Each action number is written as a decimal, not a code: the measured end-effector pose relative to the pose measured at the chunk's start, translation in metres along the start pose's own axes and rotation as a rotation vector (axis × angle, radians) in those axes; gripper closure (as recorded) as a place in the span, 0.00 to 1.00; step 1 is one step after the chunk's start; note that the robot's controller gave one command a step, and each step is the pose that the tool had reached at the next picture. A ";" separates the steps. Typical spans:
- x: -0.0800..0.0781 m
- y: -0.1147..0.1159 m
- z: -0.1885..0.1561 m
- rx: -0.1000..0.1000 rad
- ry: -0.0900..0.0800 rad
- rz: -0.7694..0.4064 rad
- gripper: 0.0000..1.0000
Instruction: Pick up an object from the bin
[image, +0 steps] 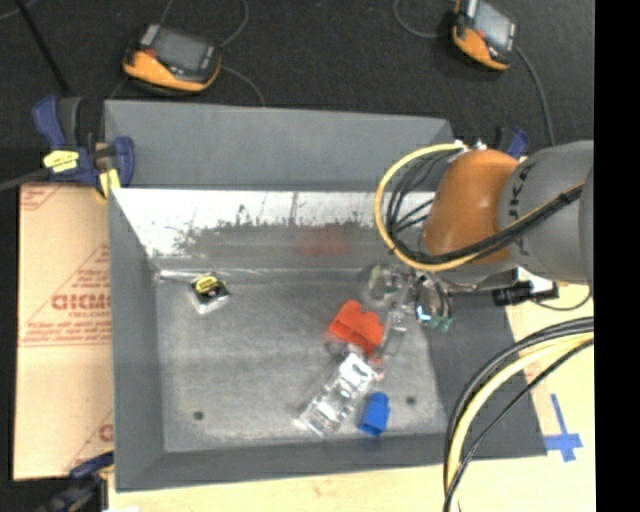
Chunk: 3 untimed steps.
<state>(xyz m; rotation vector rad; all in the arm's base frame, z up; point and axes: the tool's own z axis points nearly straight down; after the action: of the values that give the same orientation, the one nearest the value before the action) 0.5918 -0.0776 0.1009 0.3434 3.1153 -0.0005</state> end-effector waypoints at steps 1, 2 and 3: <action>0.003 0.020 0.030 0.001 0.002 0.021 0.00; 0.001 0.019 0.029 0.002 -0.001 0.018 0.00; 0.000 0.019 0.028 0.002 -0.003 0.016 1.00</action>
Offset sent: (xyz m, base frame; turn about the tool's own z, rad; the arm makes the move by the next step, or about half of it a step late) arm 0.0002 0.0212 -0.0309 0.0239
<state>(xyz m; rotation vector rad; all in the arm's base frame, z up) 0.5957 -0.0592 0.0732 0.3681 3.1093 -0.0048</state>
